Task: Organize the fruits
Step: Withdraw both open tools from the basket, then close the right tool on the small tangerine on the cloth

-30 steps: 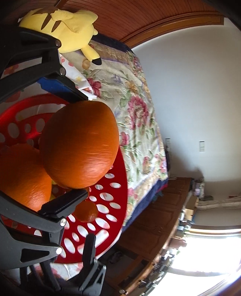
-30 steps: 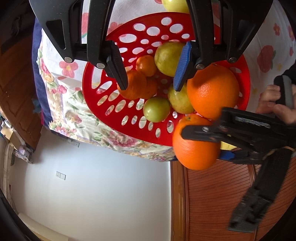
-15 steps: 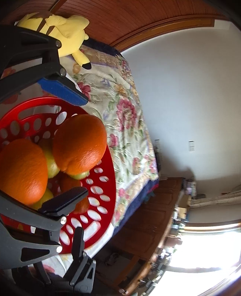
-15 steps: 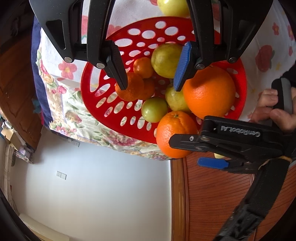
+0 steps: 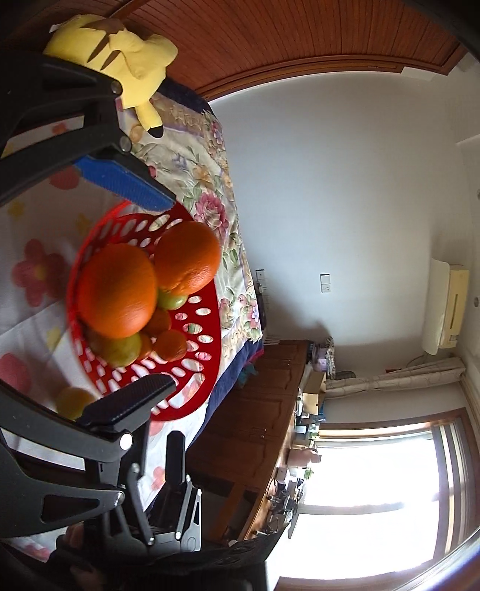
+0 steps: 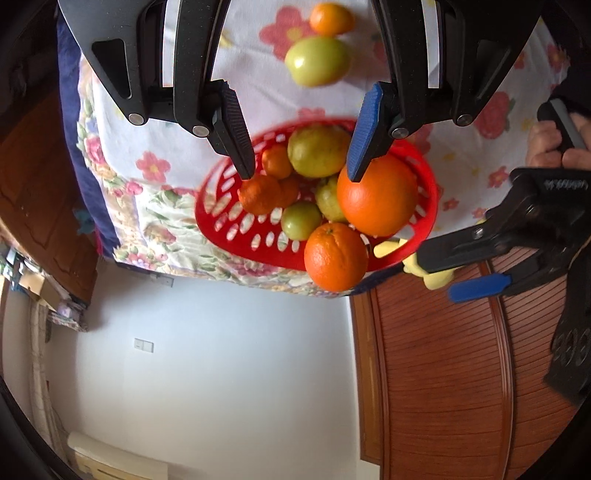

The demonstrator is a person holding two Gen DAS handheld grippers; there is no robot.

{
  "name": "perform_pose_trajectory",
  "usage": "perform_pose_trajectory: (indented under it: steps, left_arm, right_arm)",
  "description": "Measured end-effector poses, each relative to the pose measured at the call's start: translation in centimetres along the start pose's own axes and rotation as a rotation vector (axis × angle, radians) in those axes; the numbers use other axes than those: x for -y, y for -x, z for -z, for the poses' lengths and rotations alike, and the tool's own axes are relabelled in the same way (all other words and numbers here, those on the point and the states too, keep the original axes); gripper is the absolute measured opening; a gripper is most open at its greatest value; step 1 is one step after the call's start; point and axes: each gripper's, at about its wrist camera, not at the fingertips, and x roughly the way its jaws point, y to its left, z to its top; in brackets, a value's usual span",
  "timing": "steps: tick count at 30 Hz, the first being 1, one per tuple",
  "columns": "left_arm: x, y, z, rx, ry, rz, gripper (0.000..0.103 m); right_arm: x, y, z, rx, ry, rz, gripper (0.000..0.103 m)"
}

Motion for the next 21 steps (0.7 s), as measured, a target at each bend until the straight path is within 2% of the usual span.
perform_pose_trajectory:
  steps: [3,12,14,21]
  left_arm:
    - [-0.1,0.9,1.4,-0.009,0.037,0.036,0.090]
    - [0.4,1.2,5.4,-0.027,0.078,0.060,0.090]
    - [0.4,1.0,6.2,-0.027,0.078,0.071,0.090]
    - [1.1,0.5,7.4,-0.030,0.053,0.066,0.090]
  right_arm:
    - [-0.2,1.2,1.3,-0.009,-0.022,0.019,0.053]
    - [-0.9,2.3,4.6,-0.065,-0.060,0.046,0.051]
    - [-1.2,2.2,5.2,-0.085,-0.066,0.032,0.046]
    - [-2.3,1.2,7.0,-0.140,-0.044,0.026,0.044]
